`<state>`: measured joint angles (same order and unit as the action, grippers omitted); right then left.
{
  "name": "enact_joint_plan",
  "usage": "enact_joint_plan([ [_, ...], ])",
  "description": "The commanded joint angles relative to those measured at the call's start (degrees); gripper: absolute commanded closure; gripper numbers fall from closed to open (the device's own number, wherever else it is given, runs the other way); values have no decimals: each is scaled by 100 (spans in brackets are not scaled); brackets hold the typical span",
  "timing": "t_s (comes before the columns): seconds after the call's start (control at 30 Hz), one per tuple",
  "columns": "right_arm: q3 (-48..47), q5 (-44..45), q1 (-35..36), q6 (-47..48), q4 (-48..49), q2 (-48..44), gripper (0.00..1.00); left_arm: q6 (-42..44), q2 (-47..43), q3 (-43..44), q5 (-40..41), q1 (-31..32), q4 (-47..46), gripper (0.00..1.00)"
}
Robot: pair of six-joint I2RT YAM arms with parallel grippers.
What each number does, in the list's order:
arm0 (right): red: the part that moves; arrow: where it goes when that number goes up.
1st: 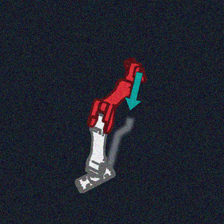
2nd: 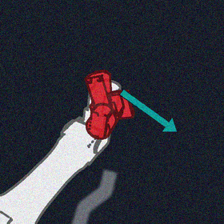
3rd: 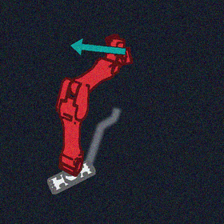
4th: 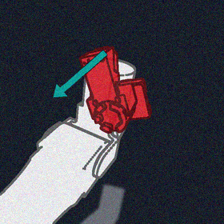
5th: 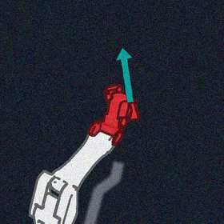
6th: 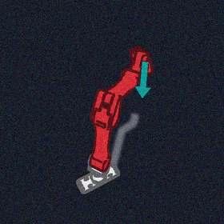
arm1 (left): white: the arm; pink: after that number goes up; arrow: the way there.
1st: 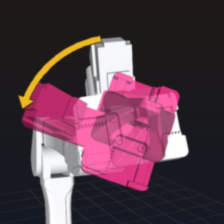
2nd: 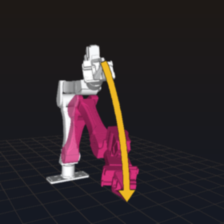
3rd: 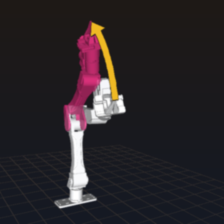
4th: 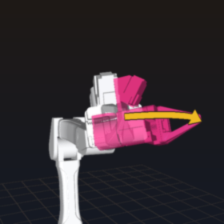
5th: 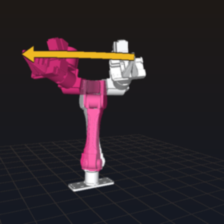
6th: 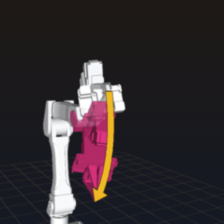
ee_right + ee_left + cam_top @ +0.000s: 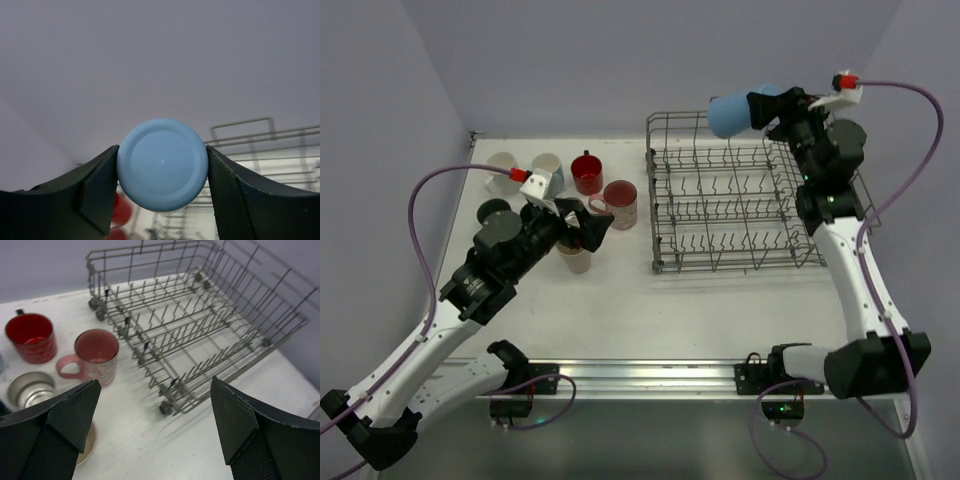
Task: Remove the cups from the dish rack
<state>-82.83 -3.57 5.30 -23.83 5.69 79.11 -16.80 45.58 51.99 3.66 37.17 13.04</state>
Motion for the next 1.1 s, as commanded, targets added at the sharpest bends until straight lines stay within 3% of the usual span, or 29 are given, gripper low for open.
enact_joint_plan([
  [0.0,1397,-1583,6,-1841,1449,-945,65,-832,91,496,-664,10,-792,0],
  [0.13,3075,-2489,-3,-3676,2996,-1792,65,-1841,406,611,-1235,1,-1189,0],
  [0.27,3825,-2920,50,-4559,3920,-2373,65,-2827,723,716,-1482,1,-1436,0],
  [0.43,4212,-3158,217,-4805,4010,-2821,65,-3899,1206,673,-2078,1,-1909,0],
  [0.7,4407,-3053,744,-4648,4054,-2823,64,-5140,1734,110,-2994,19,-3570,1],
  [0.97,4424,-3000,1034,-4621,4256,-2462,64,-5167,1743,66,-3108,54,-3747,16],
  [1.07,4415,-2904,1175,-4534,4238,-2339,64,-5202,1796,66,-3187,71,-3843,32],
])
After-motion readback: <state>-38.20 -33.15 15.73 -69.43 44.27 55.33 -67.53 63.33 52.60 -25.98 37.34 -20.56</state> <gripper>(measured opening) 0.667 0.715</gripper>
